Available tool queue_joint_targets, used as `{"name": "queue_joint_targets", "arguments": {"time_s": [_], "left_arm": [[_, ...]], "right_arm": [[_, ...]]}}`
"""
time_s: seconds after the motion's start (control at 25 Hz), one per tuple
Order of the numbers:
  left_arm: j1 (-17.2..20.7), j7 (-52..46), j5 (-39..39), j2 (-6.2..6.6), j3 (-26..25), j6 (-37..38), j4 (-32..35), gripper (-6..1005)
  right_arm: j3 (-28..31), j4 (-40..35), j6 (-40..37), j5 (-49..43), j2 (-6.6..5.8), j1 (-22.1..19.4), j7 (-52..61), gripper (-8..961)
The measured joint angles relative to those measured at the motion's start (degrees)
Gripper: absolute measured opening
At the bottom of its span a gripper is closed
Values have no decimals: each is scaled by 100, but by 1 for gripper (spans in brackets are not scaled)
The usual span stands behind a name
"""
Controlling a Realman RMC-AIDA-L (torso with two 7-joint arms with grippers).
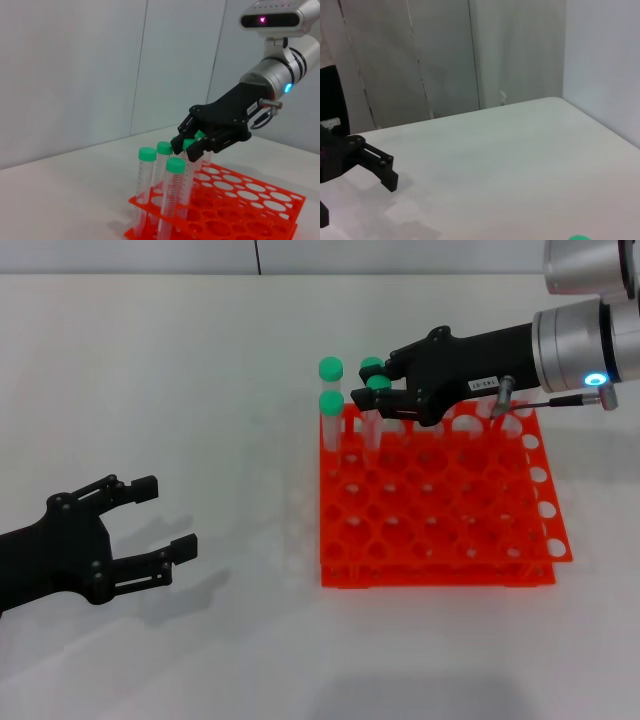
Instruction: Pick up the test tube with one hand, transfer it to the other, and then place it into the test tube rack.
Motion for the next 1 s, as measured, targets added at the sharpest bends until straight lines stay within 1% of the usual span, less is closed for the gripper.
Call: {"name": "queue_joint_targets", "arguments": {"time_s": [0.4,0.6,0.72,0.84,0.88,1.0], "left_arm": [[-12,-1,-1,0,0,0,2,885],[-33,-2,-4,0,0,0,2,884],[-38,-6,-6,2,1,3,3,884],[-71,-9,-16,9,0,7,3,884],[-84,-8,-27,10,0,8,3,884],[-138,-19,-37,14,0,13,3,884]], "right_arm": [[2,-26,-44,23,0,-24,-31,272],[14,-74,-71,33,0,-26,-33,545],[112,-232,-279,51,-9,-120,-35,568],[372,-482,-599,52,-35,-397,-98,592],[586,-607,-806,55,-40,-571,-212,600],[1146,-717,-1449,66,-64,-925,-630,625]]}}
